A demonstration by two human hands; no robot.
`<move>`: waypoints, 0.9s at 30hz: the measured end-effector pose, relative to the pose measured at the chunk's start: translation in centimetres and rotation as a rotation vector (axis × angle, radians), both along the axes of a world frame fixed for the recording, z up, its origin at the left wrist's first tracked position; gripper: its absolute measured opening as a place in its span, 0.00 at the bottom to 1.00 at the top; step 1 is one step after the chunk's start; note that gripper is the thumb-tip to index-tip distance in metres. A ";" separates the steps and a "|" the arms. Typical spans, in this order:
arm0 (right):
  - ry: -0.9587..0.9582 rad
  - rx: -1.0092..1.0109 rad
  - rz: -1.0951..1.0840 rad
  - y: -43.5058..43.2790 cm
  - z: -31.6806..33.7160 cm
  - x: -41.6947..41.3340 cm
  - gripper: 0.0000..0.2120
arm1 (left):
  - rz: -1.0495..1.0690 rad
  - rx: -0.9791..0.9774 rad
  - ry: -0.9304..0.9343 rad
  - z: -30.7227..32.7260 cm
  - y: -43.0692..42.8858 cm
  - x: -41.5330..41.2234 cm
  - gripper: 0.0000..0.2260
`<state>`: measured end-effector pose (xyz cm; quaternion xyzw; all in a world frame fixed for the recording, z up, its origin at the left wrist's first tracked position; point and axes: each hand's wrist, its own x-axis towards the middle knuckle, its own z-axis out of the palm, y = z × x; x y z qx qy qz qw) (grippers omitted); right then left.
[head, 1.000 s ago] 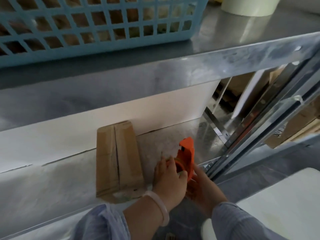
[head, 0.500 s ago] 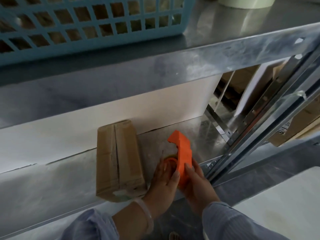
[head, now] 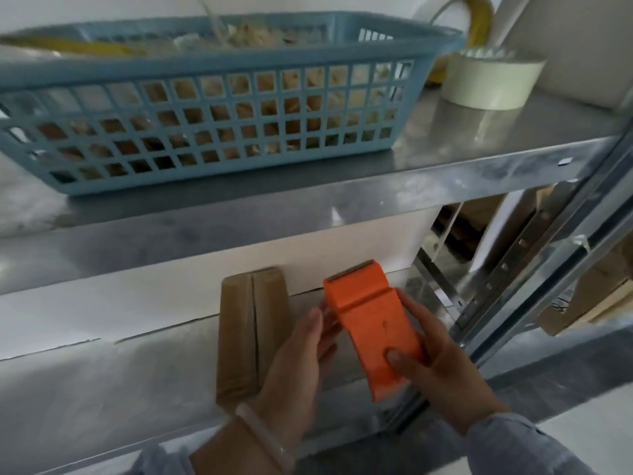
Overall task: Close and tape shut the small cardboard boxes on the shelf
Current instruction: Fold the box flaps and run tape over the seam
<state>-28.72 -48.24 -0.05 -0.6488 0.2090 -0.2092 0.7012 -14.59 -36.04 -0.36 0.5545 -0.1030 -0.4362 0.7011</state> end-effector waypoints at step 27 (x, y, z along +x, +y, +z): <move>0.167 -1.229 0.244 3.1 3.9 -0.4 0.34 | 0.041 0.274 -0.716 7.1 7.1 3.3 0.10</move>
